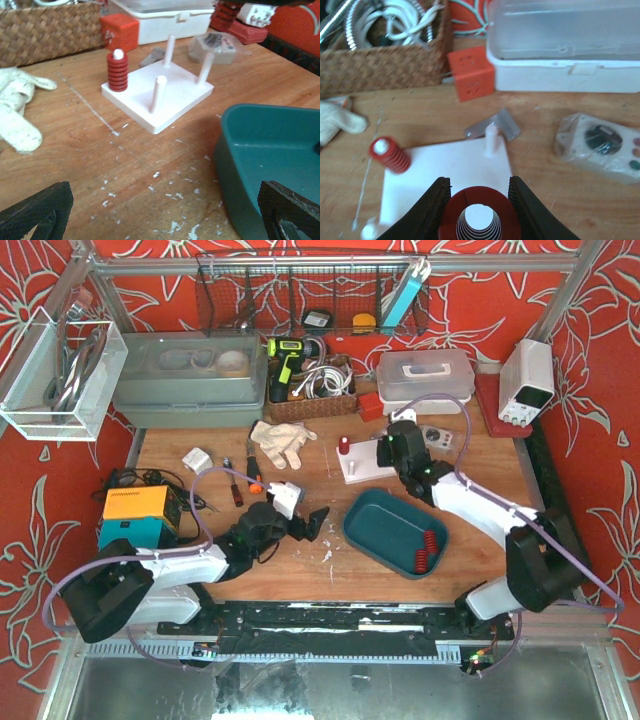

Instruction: Install the large spring

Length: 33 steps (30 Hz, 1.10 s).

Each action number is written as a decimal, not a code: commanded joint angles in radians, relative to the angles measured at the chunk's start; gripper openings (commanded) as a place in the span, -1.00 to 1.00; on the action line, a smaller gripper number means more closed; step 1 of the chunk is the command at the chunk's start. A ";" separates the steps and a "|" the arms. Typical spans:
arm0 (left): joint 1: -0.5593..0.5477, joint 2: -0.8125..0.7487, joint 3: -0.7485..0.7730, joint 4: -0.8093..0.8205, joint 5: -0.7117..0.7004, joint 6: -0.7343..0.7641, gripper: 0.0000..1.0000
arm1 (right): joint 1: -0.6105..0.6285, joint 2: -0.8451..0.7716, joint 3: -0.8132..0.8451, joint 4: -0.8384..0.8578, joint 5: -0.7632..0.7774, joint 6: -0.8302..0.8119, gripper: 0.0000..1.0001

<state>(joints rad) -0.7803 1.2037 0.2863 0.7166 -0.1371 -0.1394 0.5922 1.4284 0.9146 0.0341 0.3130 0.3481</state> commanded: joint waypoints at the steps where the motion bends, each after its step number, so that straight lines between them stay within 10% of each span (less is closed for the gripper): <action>1: 0.031 -0.017 0.020 -0.066 -0.037 -0.075 1.00 | -0.086 0.064 0.071 0.082 -0.031 -0.021 -1.00; 21: 0.050 -0.358 -0.103 -0.042 -0.143 -0.189 1.00 | -0.210 0.417 0.360 0.028 -0.226 -0.027 -1.00; 33: 0.050 -0.256 -0.043 -0.063 -0.043 -0.183 1.00 | -0.212 0.475 0.396 -0.032 -0.225 -0.038 -1.00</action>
<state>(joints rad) -0.7330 0.9146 0.1993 0.6434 -0.2035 -0.3344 0.3855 1.8862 1.2945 0.0296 0.0902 0.3229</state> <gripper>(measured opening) 0.998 0.319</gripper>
